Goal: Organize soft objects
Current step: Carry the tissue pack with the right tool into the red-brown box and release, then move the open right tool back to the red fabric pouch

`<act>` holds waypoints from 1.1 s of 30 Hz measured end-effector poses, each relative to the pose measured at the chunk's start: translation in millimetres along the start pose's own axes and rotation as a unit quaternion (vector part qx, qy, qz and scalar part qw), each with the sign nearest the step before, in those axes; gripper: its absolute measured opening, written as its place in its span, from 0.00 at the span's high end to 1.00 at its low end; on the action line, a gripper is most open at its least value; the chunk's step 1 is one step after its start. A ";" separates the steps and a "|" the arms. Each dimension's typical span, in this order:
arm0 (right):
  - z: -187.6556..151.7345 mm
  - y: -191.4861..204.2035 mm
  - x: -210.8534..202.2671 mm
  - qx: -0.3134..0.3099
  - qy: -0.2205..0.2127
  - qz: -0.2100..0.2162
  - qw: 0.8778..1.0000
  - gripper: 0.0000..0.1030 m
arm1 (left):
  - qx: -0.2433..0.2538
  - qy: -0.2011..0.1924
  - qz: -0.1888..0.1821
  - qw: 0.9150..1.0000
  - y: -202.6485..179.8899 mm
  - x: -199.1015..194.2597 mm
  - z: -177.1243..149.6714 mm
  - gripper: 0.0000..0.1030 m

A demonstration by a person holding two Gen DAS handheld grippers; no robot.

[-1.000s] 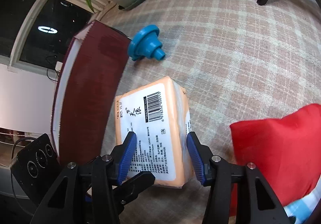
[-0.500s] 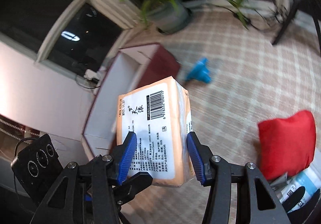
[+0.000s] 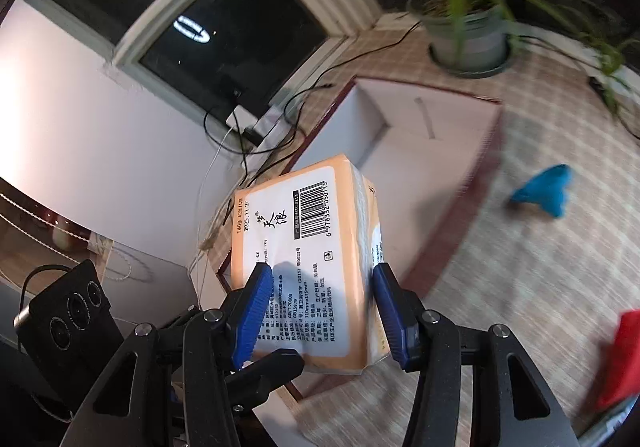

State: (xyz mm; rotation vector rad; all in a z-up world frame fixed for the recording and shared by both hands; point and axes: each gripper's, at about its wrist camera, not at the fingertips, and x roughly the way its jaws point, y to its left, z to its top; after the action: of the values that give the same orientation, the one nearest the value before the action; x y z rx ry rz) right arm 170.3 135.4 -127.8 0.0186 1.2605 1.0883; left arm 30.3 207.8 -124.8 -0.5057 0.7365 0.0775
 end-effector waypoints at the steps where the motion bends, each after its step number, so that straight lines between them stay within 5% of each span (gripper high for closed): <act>1: 3.1 3.1 8.3 0.000 0.004 0.000 1.000 0.53 | -0.005 0.002 0.003 1.000 7.8 -0.3 0.4 0.41; 17: 18.9 -3.9 67.9 0.029 0.030 -0.019 0.999 0.53 | -0.014 0.057 0.012 0.998 59.5 25.8 8.8 0.41; 33: 12.7 1.8 45.7 0.026 -0.015 -0.052 0.998 0.53 | 0.002 0.053 0.012 0.998 68.5 14.9 14.2 0.41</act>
State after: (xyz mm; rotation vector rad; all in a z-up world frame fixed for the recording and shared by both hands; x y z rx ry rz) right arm 174.5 173.2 -156.2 0.0081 1.2493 0.9634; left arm 33.7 273.0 -154.1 -0.5004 0.8473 0.0718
